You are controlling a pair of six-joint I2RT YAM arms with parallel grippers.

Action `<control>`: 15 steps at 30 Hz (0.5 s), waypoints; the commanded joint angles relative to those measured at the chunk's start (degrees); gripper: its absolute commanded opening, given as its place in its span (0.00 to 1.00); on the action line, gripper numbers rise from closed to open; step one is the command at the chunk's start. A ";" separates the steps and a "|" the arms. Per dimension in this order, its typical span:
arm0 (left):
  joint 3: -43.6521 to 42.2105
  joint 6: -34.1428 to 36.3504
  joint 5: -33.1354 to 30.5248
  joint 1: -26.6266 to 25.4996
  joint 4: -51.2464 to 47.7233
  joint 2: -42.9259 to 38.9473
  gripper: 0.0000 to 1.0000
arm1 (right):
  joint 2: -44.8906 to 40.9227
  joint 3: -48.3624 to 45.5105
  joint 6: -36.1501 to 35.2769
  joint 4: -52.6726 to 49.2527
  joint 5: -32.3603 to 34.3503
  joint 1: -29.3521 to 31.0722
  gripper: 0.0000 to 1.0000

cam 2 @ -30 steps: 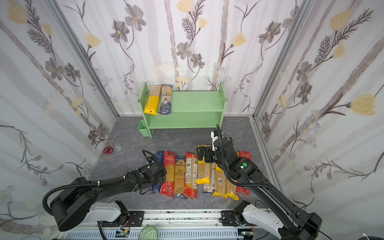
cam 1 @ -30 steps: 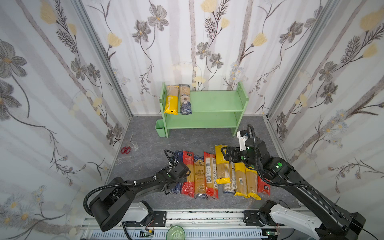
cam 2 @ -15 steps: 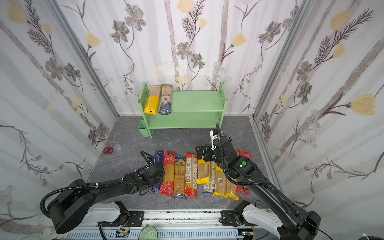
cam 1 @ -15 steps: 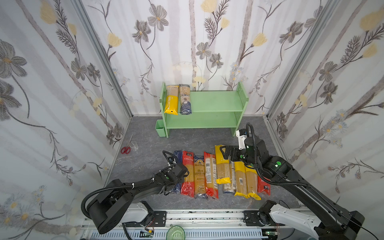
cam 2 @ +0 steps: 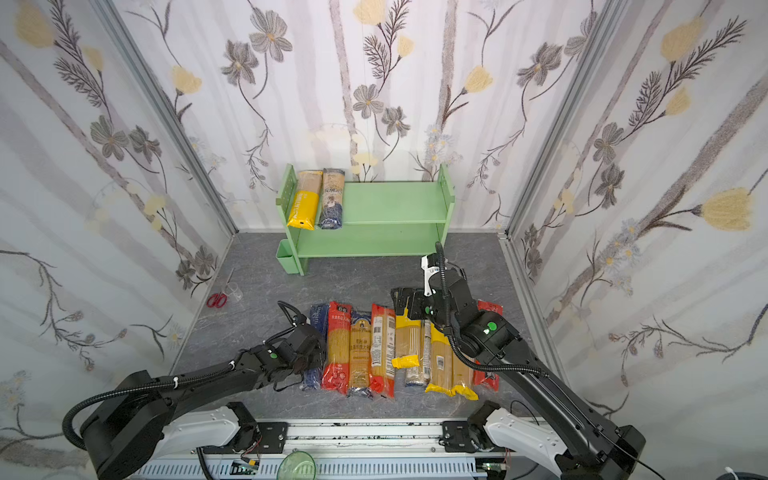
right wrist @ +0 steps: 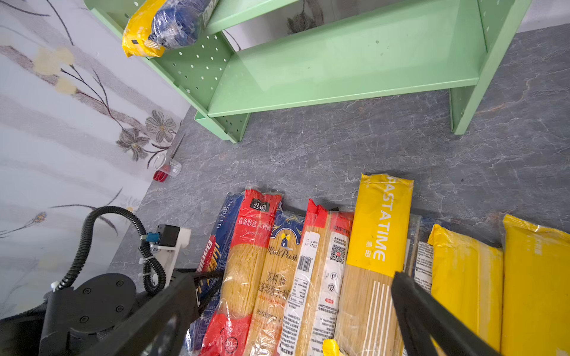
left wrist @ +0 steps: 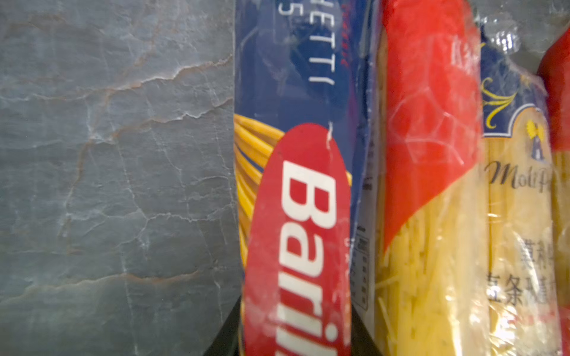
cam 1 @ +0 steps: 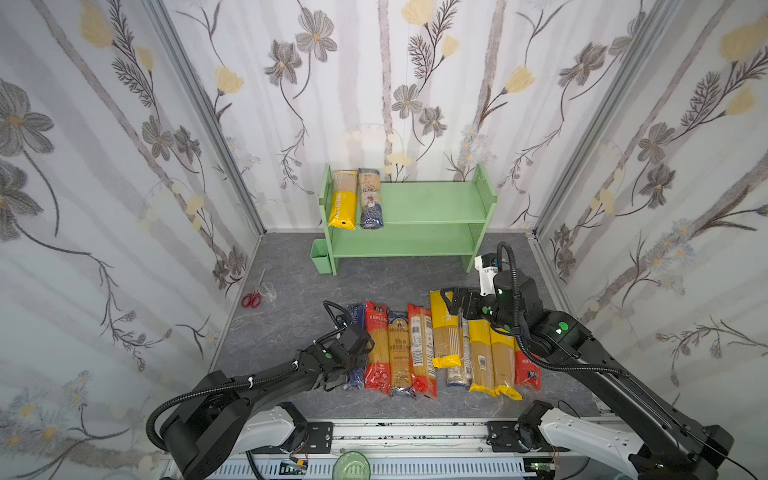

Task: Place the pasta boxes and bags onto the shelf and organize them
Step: 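Grasp the blue Barilla spaghetti box with the left gripper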

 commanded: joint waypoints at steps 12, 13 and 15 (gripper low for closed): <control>8.87 5.46 5.20 4.41 -10.29 -10.01 0.20 | -0.43 1.01 0.18 -0.69 0.65 0.00 1.00; 9.60 5.81 5.64 4.41 -10.65 -10.33 0.20 | -0.34 1.09 0.13 -0.65 0.65 0.02 1.00; 10.90 6.23 6.58 4.47 -11.26 -10.69 0.20 | -0.31 1.19 0.20 -0.60 0.41 0.05 1.00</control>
